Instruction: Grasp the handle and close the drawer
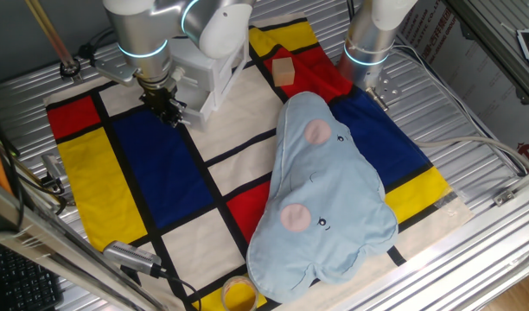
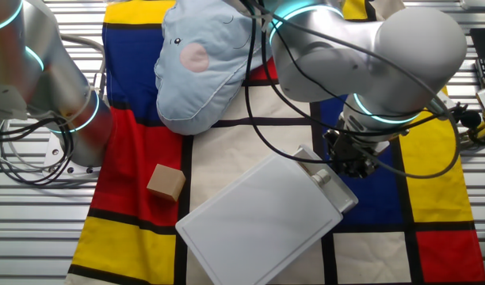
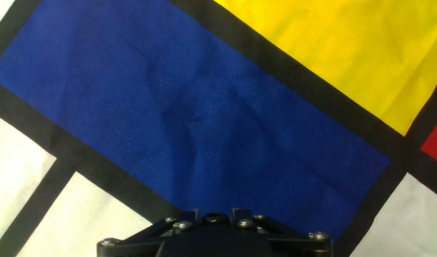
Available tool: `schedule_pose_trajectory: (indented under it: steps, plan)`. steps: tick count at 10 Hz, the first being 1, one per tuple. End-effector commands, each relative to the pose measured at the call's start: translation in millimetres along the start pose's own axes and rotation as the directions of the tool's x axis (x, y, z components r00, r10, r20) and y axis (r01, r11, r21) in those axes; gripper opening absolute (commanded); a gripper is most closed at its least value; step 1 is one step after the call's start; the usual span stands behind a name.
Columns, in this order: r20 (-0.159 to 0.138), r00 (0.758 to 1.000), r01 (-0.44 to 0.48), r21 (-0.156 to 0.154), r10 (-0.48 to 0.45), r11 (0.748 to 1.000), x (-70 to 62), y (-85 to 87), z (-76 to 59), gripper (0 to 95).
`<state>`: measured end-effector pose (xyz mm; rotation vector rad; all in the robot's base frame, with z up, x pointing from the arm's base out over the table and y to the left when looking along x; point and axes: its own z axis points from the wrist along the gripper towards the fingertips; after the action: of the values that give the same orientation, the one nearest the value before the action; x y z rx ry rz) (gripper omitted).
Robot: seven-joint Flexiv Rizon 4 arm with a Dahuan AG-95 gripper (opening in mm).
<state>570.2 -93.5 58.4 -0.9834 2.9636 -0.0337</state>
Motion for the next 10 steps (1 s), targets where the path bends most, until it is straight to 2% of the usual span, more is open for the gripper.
schedule_pose_trajectory:
  steps: [1,4,10]
  plan:
    - [-0.003,1.000,0.000,0.000,0.000,1.000,2.1,0.4,0.3,0.0]
    - [-0.015,1.000,0.004,0.007,-0.004,1.000,3.7,1.3,-1.4,0.0]
    - [-0.008,1.000,0.003,0.011,-0.003,1.000,11.7,3.5,-2.9,0.0]
